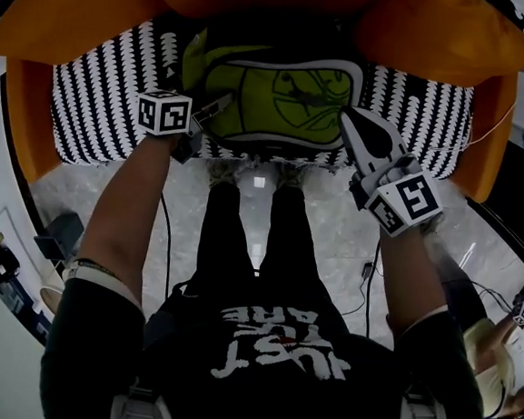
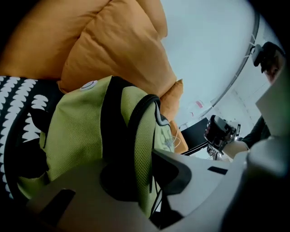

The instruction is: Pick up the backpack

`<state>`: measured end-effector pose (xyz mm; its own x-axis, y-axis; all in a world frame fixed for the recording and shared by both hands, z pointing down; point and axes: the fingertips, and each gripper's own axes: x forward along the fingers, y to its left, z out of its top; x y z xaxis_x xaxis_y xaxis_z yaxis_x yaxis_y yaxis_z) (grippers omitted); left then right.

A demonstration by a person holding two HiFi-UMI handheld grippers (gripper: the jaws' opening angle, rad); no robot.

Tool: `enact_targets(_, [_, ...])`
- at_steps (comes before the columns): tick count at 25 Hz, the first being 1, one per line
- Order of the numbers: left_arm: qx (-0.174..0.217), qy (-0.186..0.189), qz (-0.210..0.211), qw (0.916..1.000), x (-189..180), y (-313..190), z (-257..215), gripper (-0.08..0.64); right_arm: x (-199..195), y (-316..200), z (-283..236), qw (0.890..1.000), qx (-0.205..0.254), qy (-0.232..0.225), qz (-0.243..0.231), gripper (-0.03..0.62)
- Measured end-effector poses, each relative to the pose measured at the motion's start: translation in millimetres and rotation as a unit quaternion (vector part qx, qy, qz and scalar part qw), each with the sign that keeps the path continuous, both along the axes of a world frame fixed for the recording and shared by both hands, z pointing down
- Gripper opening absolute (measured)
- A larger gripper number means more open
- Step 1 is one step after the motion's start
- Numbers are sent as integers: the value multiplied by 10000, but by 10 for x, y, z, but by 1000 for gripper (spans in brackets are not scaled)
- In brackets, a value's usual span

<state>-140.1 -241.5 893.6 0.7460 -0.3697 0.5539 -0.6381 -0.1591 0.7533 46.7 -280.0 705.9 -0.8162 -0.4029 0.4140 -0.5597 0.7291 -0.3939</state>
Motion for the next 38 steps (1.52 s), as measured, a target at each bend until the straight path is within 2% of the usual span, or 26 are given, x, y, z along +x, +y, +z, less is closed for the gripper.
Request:
enact_targets(3, [77, 433, 197, 9988, 148, 98, -334, 26, -8, 50, -183, 10000, 74, 12, 38, 31])
enact_targets(9, [340, 1617, 300, 9858, 452, 287, -1193, 21, -40, 191, -655, 9991, 365, 18, 200, 32])
enact_targets(15, [554, 2332, 170, 9707, 803, 261, -2052, 21, 224, 126, -1140, 9971, 540, -19, 535, 31])
enact_targets(18, [685, 2370, 129, 9690, 873, 215, -2501, 21, 358, 65, -1434, 9950, 677, -63, 725, 31])
enact_targets(22, [956, 2414, -187, 9655, 818, -51, -3158, 21, 566, -95, -1869, 9910, 918, -167, 956, 31])
enact_targets(26, [1195, 2665, -512, 9550, 799, -220, -3976, 22, 794, -172, -2365, 9866, 1103, -298, 1164, 31])
enact_targets(28, [1453, 2676, -561, 9509, 776, -289, -4418, 23, 882, -214, -2630, 9839, 1233, -341, 1244, 31])
enact_targets(32, [2254, 2395, -526, 9429, 659, -485, -5316, 23, 982, -396, -3223, 9768, 1633, -431, 1317, 31])
enact_targets(38, [3137, 2122, -749, 9225, 395, -672, -6606, 23, 1021, -659, -4179, 9638, 2192, -556, 1409, 31])
